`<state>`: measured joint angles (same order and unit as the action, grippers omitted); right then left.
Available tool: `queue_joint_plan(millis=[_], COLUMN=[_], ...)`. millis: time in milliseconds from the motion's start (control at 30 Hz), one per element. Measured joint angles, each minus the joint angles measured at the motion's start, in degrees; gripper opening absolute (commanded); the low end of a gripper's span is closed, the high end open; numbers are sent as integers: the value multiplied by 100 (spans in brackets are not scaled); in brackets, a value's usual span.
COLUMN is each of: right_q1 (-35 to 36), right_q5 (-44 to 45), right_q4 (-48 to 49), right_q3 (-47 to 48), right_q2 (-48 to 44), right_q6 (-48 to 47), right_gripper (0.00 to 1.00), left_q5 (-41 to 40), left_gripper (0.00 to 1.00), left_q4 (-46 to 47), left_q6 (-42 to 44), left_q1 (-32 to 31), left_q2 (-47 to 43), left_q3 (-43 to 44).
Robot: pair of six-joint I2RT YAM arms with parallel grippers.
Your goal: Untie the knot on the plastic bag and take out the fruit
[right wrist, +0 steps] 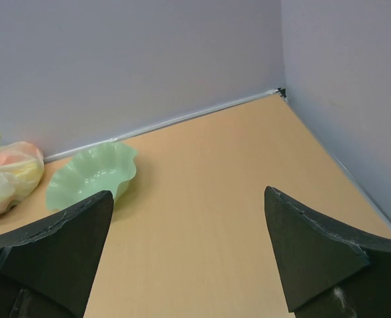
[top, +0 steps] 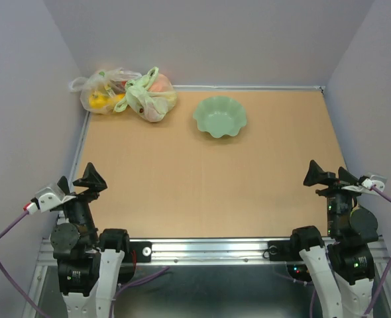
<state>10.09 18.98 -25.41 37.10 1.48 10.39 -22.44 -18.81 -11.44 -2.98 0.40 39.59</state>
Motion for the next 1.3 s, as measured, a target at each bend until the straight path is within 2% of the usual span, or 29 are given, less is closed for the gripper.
queue_joint_plan(millis=[300,467,533,833,1100,1300], right_q1=[0,0,0,13,13,13], right_q5=[-9,-116,-175,-413,-748,-1132], right_q4=[-13,-24,-39,-118,-118,-118], right_q3=[0,-2,-2,-9,-9,-9], right_q2=[0,0,0,0,2,188], right_q6=[44,254,319,592,544,245], right_gripper=[100,100,100,100,100,100], left_q5=[179,356,485,1040,1292,1259], left_gripper=[99,99,99,99,99,99], left_q4=[72,155,190,297,929,1429], left_q6=[-11,-365,-601,-1537,-2107,-2297], left_q1=[0,0,2,9,9,9], left_q2=[66,898,1392,4610,7305,9462], left_q3=[26,284,396,1139,2055,3681])
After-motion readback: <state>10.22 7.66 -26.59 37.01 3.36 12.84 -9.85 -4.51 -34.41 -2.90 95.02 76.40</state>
